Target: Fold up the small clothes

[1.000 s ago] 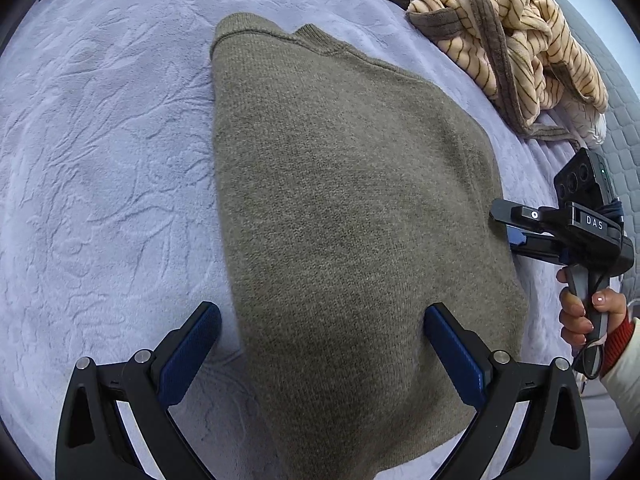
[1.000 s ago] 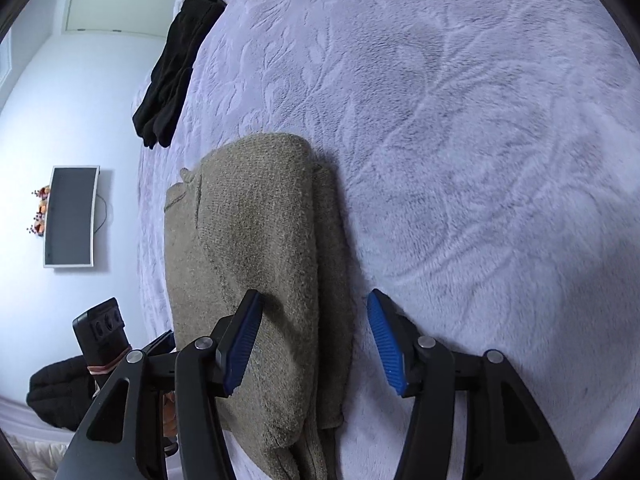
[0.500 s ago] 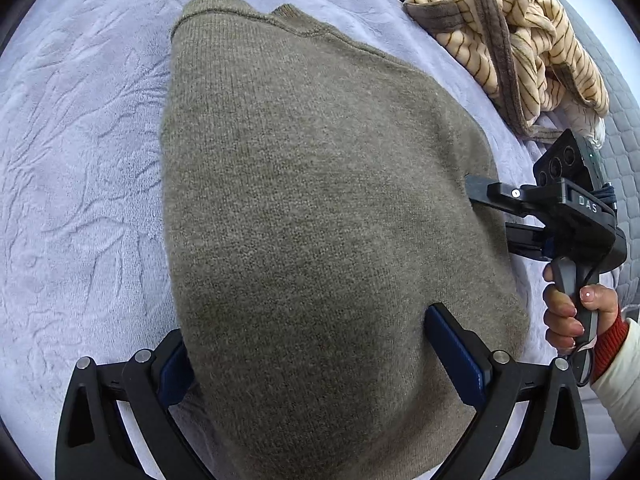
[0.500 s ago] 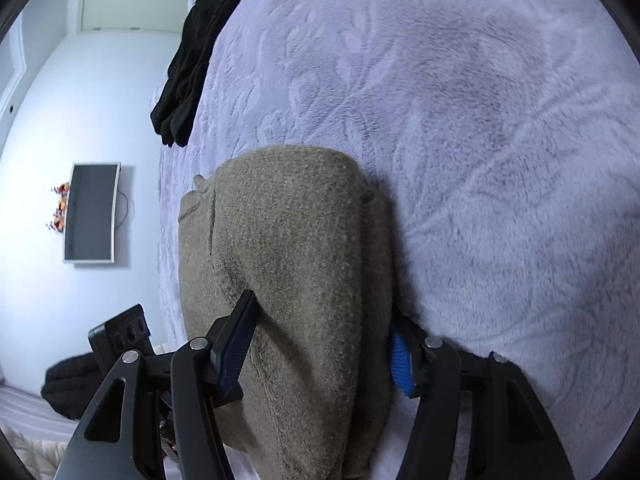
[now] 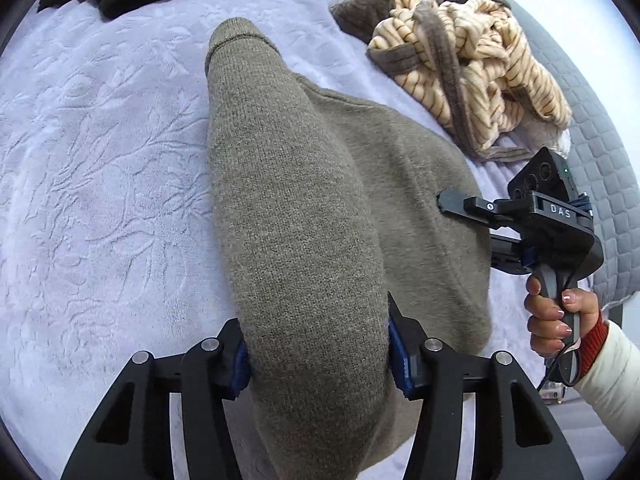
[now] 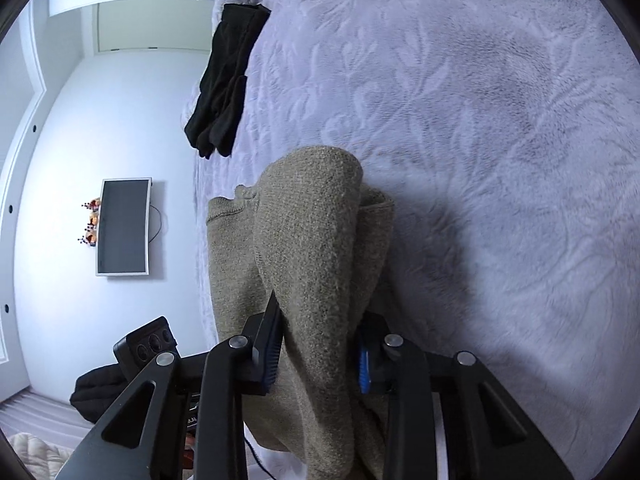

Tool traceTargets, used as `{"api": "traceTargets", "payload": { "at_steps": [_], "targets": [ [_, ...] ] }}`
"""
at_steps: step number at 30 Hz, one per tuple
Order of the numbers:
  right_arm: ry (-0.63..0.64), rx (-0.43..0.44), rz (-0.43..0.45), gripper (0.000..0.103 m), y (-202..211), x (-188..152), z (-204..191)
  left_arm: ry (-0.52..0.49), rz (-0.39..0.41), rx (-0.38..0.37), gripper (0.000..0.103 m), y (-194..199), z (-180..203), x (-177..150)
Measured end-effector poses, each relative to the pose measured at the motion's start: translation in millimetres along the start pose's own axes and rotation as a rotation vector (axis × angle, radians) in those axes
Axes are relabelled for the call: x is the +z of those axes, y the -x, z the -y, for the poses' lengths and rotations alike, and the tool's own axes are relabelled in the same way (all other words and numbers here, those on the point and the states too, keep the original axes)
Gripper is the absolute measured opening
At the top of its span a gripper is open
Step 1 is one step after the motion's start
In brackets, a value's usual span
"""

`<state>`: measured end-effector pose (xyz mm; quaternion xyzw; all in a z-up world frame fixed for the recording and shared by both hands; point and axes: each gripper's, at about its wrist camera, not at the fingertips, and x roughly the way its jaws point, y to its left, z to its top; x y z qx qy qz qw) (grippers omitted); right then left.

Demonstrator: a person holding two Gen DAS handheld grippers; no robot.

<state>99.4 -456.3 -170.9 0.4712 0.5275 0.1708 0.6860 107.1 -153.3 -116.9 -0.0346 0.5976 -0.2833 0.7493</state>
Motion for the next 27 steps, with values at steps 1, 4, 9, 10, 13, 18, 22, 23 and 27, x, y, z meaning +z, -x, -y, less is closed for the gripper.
{"api": "traceTargets", "payload": {
  "at_steps": [1, 4, 9, 10, 13, 18, 22, 23, 27],
  "targets": [
    [0.004, 0.004, 0.000, 0.032, 2, -2, -5, 0.000, 0.003, -0.009, 0.056, 4, 1, -1],
    [0.018, 0.021, 0.005, 0.032, 4, -11, -25, 0.000, 0.010, -0.039, 0.056, 21, -1, -7],
    [0.007, 0.041, 0.016, 0.032, 3, -34, -50, -0.015, 0.019, -0.063, 0.056, 51, -7, -23],
    [0.005, 0.040, 0.013, 0.032, 1, -41, -57, -0.017, 0.023, -0.066, 0.056, 61, -10, -29],
    [0.001, 0.040, 0.003, 0.032, -7, -65, -77, -0.016, 0.028, -0.077, 0.056, 86, -19, -45],
    [-0.014, 0.051, -0.022, 0.032, -26, -111, -108, -0.026, 0.014, -0.079, 0.056, 131, -37, -80],
    [-0.044, 0.076, -0.049, 0.032, -48, -150, -123, -0.028, -0.001, -0.060, 0.056, 164, -54, -110],
    [-0.054, 0.085, -0.055, 0.032, -56, -159, -125, -0.027, -0.003, -0.053, 0.056, 170, -60, -118],
    [-0.093, 0.084, -0.077, 0.032, -89, -188, -119, -0.007, -0.022, 0.003, 0.056, 175, -88, -141]
  ]
}}
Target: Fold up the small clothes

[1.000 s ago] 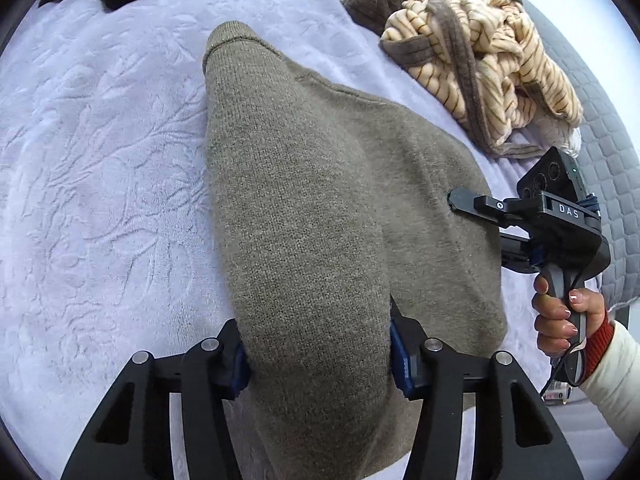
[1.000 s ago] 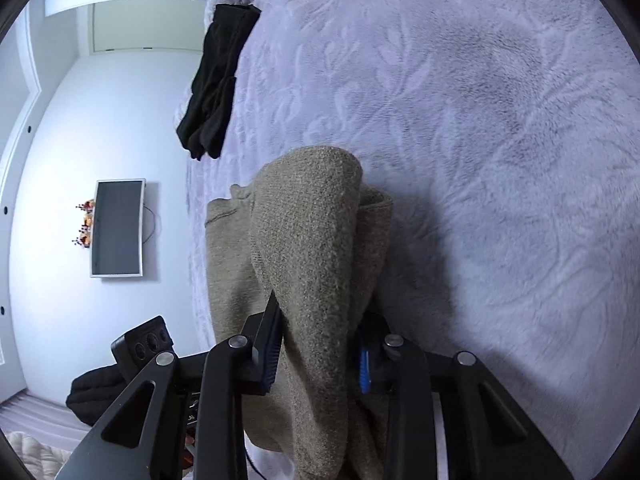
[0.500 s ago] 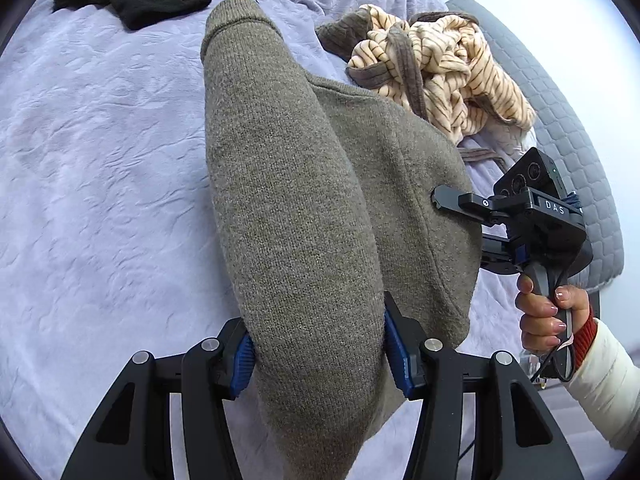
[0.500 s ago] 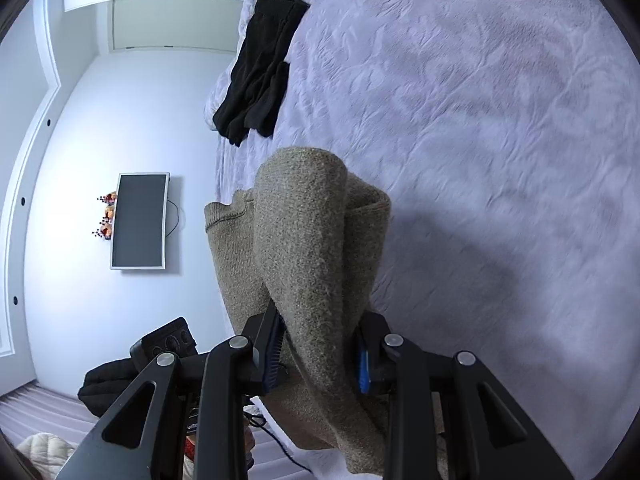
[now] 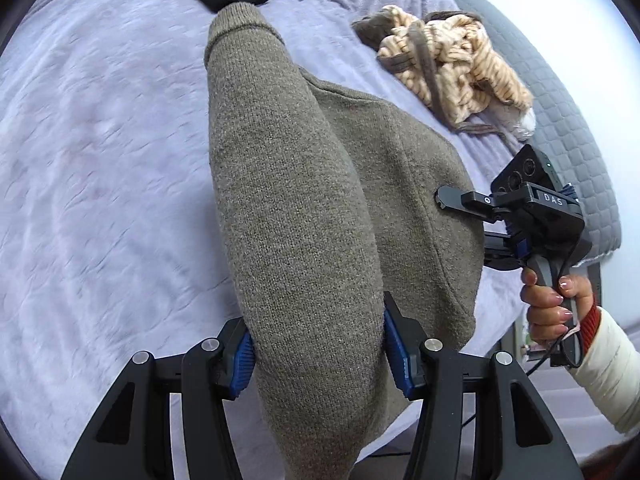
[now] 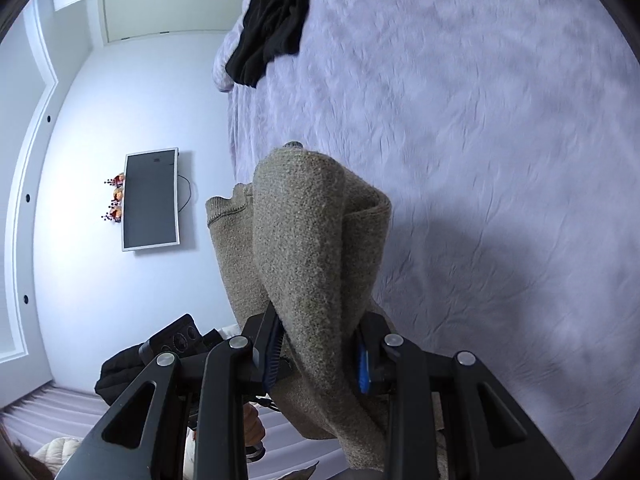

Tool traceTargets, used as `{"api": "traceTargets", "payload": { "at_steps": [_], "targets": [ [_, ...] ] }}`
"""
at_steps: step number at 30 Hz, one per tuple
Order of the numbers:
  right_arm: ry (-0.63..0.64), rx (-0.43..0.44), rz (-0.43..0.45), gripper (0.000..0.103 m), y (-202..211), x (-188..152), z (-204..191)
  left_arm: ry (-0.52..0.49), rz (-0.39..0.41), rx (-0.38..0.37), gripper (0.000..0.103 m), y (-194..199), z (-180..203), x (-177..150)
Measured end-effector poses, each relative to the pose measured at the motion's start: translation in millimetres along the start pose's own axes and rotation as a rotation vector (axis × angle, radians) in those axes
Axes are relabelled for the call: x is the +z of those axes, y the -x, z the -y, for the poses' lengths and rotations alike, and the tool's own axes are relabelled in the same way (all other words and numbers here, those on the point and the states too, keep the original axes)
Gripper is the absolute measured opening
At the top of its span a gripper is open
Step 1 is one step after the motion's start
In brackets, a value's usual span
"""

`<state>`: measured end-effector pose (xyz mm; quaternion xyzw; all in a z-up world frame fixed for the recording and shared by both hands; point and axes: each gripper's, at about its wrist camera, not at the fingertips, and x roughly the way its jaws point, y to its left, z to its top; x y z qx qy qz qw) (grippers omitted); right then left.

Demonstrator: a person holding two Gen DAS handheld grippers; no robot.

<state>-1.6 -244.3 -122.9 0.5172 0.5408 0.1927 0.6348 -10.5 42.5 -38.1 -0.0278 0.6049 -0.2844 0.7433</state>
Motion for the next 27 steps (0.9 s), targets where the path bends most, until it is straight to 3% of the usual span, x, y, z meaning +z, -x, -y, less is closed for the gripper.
{"api": "traceTargets", "payload": {
  "at_steps": [3, 6, 9, 11, 14, 17, 20, 21, 26, 27],
  "targets": [
    [-0.005, -0.068, -0.016, 0.032, -28, -4, 14, 0.000, -0.028, 0.104, 0.056, -16, -21, -14],
    [-0.009, -0.197, -0.016, 0.034, -52, 5, 31, 0.036, -0.050, 0.191, 0.056, -32, -40, -23],
    [-0.026, -0.274, 0.000, 0.041, -57, 16, 39, 0.060, -0.028, 0.195, 0.058, -29, -47, -28],
    [0.000, -0.347, 0.005, 0.053, -53, 14, 34, 0.052, -0.019, 0.216, 0.058, -22, -45, -31],
    [0.056, -0.432, -0.002, 0.053, -42, 5, 22, 0.026, -0.012, 0.266, 0.058, -12, -39, -35],
    [0.088, -0.450, 0.004, 0.053, -29, -14, 9, 0.042, -0.007, 0.293, 0.059, -3, -38, -34],
    [0.062, -0.398, -0.023, 0.053, -26, -38, 4, 0.047, 0.030, 0.337, 0.093, 6, -34, -37],
    [0.056, -0.389, -0.035, 0.053, -27, -44, 5, 0.043, 0.042, 0.354, 0.096, 9, -32, -38],
    [0.056, -0.436, -0.044, 0.052, -42, -76, 10, 0.040, 0.045, 0.349, 0.096, 17, -26, -39],
    [0.056, -0.453, -0.031, 0.035, -42, -79, 11, 0.038, 0.038, 0.346, 0.096, 17, -25, -39]
  ]
}}
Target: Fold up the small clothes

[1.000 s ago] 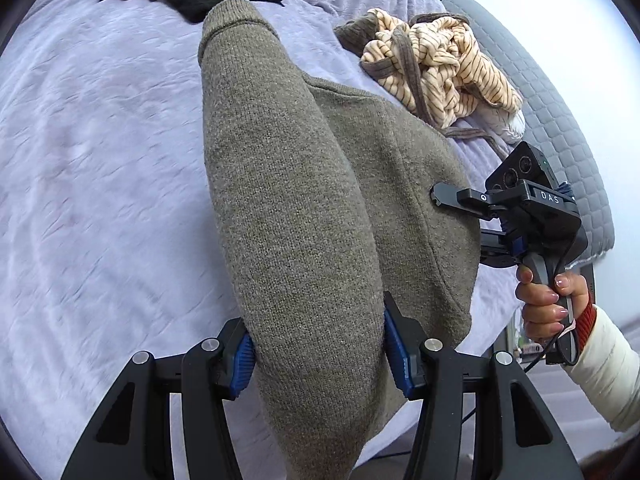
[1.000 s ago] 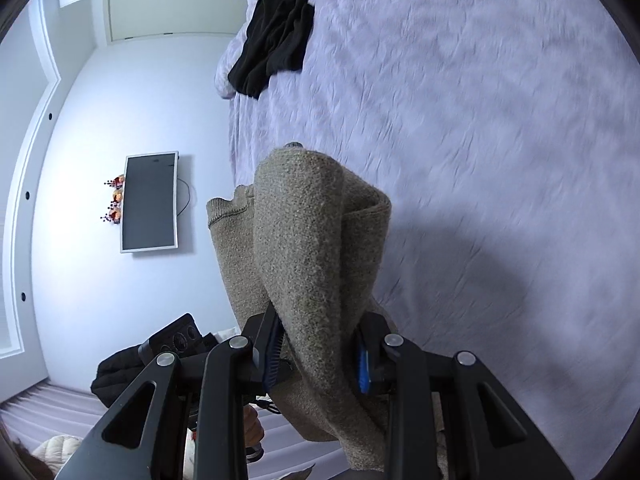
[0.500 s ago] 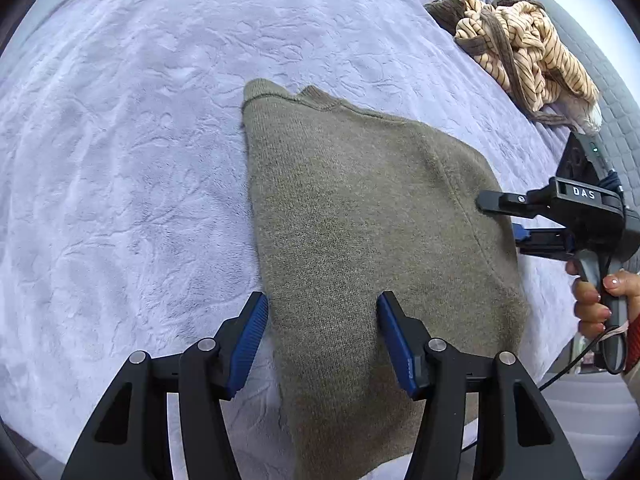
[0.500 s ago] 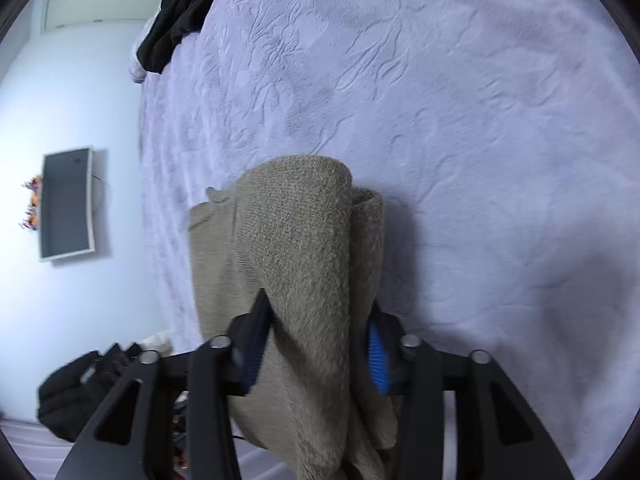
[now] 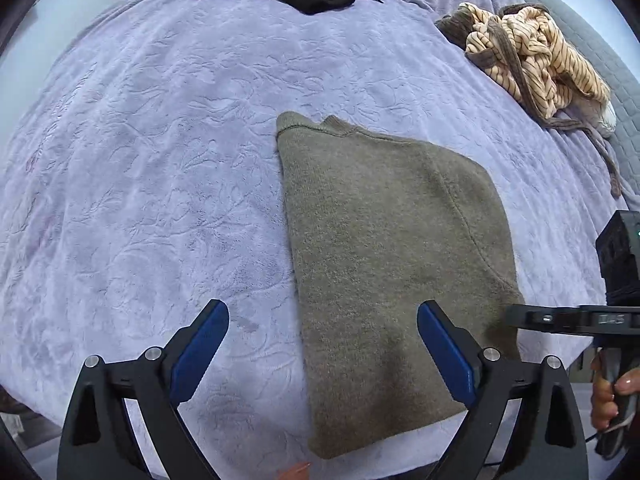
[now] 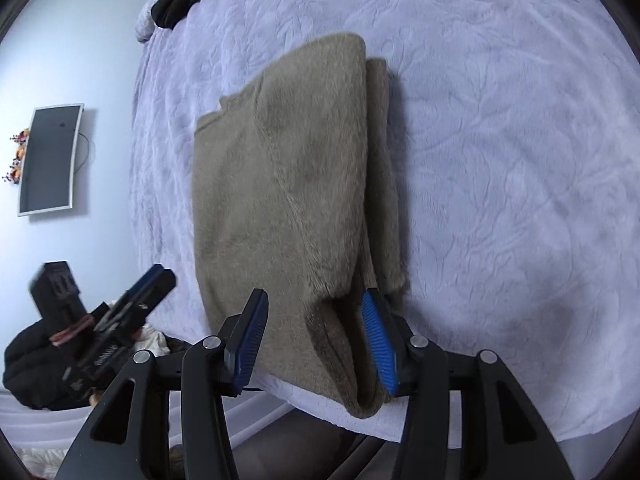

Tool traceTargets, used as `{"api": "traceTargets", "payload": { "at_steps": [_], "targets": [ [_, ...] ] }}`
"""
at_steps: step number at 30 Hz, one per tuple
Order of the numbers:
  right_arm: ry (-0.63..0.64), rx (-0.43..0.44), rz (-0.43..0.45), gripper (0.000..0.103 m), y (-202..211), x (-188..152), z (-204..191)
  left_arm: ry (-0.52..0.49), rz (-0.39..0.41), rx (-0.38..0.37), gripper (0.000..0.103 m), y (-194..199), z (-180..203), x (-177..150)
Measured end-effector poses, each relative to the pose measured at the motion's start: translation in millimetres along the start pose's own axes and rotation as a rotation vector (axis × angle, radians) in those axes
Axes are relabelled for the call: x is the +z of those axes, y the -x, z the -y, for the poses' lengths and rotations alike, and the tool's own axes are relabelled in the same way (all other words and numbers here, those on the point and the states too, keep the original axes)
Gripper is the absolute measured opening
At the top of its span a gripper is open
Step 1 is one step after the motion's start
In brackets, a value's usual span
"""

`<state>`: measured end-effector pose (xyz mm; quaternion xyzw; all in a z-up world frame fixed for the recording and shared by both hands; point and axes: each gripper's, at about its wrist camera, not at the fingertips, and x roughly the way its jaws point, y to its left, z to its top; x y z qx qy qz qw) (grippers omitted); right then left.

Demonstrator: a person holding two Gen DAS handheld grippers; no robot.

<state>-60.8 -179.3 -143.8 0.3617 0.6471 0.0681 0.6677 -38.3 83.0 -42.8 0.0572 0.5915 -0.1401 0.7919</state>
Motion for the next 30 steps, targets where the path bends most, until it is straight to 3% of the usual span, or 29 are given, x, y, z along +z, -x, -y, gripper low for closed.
{"api": "traceTargets", "payload": {
  "at_steps": [1, 6, 11, 16, 20, 23, 27, 30],
  "targets": [
    [0.002, -0.033, 0.012, 0.010, 0, -2, 0, -0.004, -0.005, 0.005, 0.096, -1, 2, 0],
    [0.067, -0.225, 0.021, 0.010, -20, -6, 12, -0.026, -0.060, 0.067, 0.096, -15, 6, -13],
    [0.022, -0.181, 0.038, 0.013, -14, -12, 27, -0.026, -0.114, 0.104, 0.096, -23, 3, -31],
    [0.013, -0.212, 0.042, 0.018, -2, -19, 25, -0.028, -0.122, 0.106, 0.096, -20, 7, -43],
    [0.029, -0.291, 0.044, 0.018, -1, -26, 6, -0.019, -0.107, 0.108, 0.096, -17, 9, -41],
    [0.055, -0.318, 0.082, 0.018, 10, -32, -4, -0.019, -0.114, 0.154, 0.096, -26, 6, -38],
    [0.110, -0.294, 0.128, 0.018, 19, -42, -25, -0.049, -0.161, 0.163, 0.096, -44, 4, -45],
    [0.166, -0.297, 0.111, 0.018, 12, -45, -38, -0.062, -0.169, 0.157, 0.096, -47, 5, -49]
  ]
}}
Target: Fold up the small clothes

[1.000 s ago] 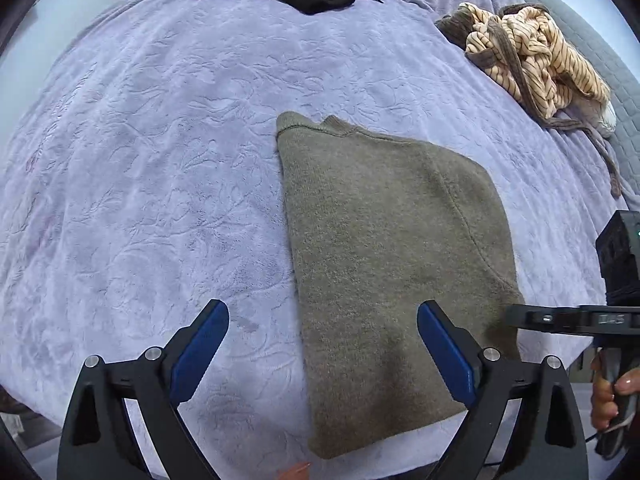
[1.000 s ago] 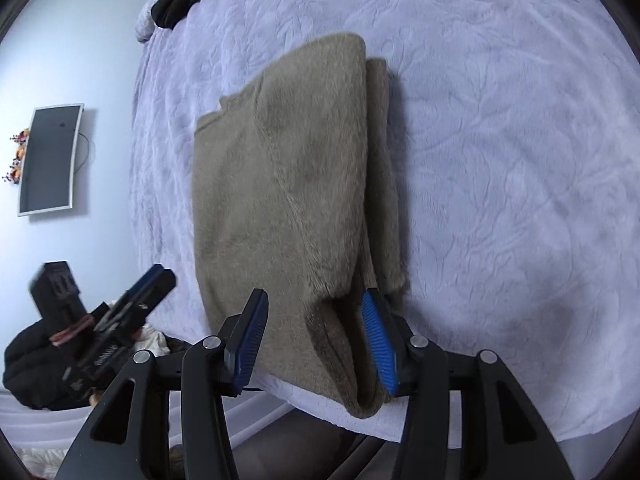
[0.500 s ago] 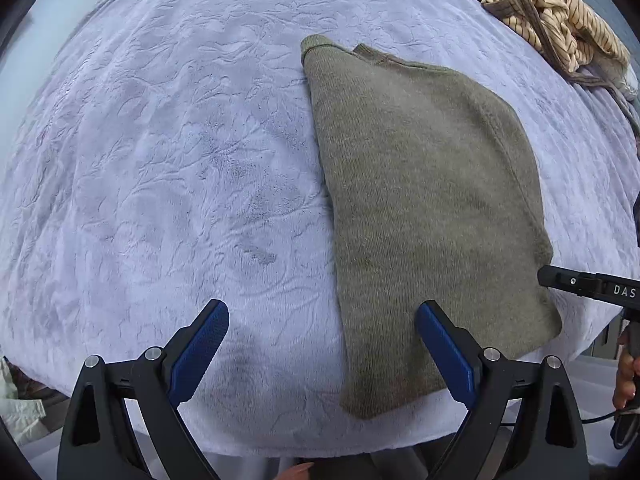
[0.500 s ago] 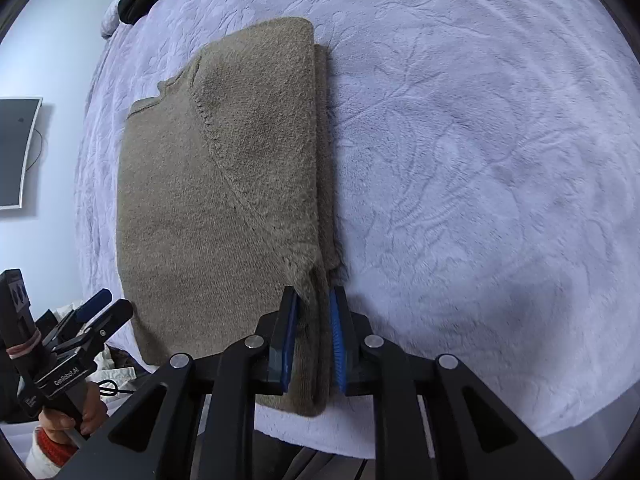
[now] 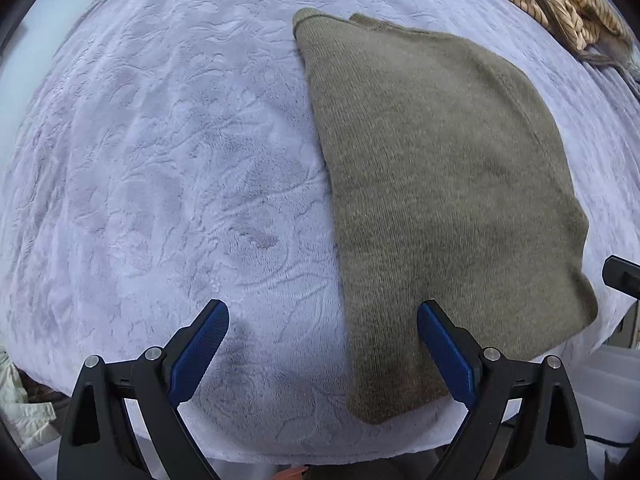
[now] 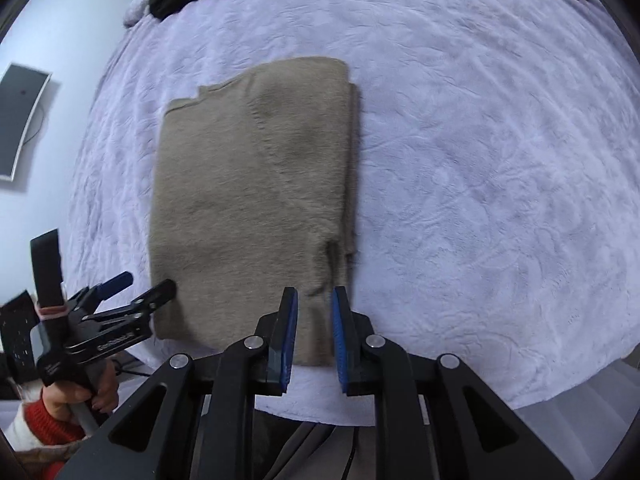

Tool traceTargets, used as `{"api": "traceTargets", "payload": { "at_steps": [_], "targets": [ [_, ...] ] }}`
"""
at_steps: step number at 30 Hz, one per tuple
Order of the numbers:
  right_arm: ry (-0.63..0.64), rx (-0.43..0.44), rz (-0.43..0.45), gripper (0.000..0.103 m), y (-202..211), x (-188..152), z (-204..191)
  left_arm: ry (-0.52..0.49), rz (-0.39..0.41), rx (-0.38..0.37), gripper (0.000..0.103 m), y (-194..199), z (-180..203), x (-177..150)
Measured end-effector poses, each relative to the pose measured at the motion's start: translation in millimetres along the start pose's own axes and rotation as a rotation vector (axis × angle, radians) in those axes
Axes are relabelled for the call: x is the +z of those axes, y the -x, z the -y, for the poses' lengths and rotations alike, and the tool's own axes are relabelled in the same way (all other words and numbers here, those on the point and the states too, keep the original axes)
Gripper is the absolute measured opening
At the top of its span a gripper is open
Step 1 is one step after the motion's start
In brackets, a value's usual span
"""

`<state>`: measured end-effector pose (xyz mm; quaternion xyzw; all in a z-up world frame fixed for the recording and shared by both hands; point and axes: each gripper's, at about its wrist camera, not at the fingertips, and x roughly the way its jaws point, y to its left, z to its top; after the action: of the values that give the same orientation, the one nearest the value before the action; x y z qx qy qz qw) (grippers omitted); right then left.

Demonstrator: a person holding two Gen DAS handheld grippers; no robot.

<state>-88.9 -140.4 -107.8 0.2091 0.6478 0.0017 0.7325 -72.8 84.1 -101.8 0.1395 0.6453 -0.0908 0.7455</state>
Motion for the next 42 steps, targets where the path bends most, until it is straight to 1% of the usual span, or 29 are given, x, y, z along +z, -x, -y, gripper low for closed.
{"api": "traceTargets", "payload": {
  "at_steps": [2, 4, 7, 8, 14, 16, 20, 22, 27, 28, 30, 31, 32, 34, 35, 36, 38, 42],
  "targets": [
    [0.023, 0.003, -0.026, 0.020, -8, -3, -5, 0.004, -0.009, -0.005, 0.096, -3, 1, -2],
    [0.030, 0.012, -0.065, 0.021, -22, -6, -10, 0.015, -0.016, -0.010, 0.096, -7, 0, -2],
    [0.049, -0.014, -0.128, 0.021, -46, -20, -9, 0.029, -0.025, -0.022, 0.096, -10, 1, -4],
    [0.057, -0.019, -0.133, 0.021, -50, -22, -9, 0.030, -0.027, -0.027, 0.096, -10, 2, -5],
    [0.055, -0.003, -0.149, 0.021, -40, -24, -10, 0.019, -0.003, -0.028, 0.096, 5, 4, -14],
    [0.047, 0.004, -0.148, 0.021, -35, -23, -11, 0.026, 0.009, -0.034, 0.096, 13, 1, -14],
    [0.029, 0.001, -0.122, 0.021, -19, -20, -7, 0.041, 0.026, -0.058, 0.096, 27, -7, -1],
    [0.032, -0.015, -0.101, 0.021, -13, -15, -7, 0.042, 0.032, -0.064, 0.096, 34, -7, 2],
    [0.030, -0.014, -0.052, 0.021, 3, 6, -10, 0.037, 0.057, -0.052, 0.096, 49, -10, 16],
    [0.033, -0.018, -0.047, 0.022, 4, 11, -13, 0.038, 0.062, -0.052, 0.096, 53, -10, 18],
    [0.042, -0.034, -0.043, 0.041, 4, 18, -19, 0.041, 0.070, -0.055, 0.096, 57, -8, 24],
    [0.048, -0.039, -0.037, 0.054, 5, 20, -22, 0.043, 0.074, -0.056, 0.096, 59, -8, 26],
    [0.056, -0.038, -0.029, 0.058, 7, 22, -25, 0.045, 0.077, -0.058, 0.096, 62, -8, 27],
    [0.065, -0.039, -0.026, 0.058, 5, 26, -34, 0.050, 0.080, -0.062, 0.096, 64, -4, 29],
    [0.067, -0.045, -0.025, 0.061, 4, 27, -38, 0.050, 0.081, -0.063, 0.096, 66, -2, 29],
    [0.069, -0.052, -0.022, 0.065, 5, 27, -40, 0.048, 0.082, -0.065, 0.096, 67, -1, 29],
    [0.070, -0.077, -0.006, 0.079, 5, 29, -42, 0.041, 0.073, -0.073, 0.096, 68, 3, 30],
    [0.035, -0.111, 0.027, 0.082, 11, 35, -38, 0.037, 0.073, -0.085, 0.096, 70, 9, 29]
  ]
}}
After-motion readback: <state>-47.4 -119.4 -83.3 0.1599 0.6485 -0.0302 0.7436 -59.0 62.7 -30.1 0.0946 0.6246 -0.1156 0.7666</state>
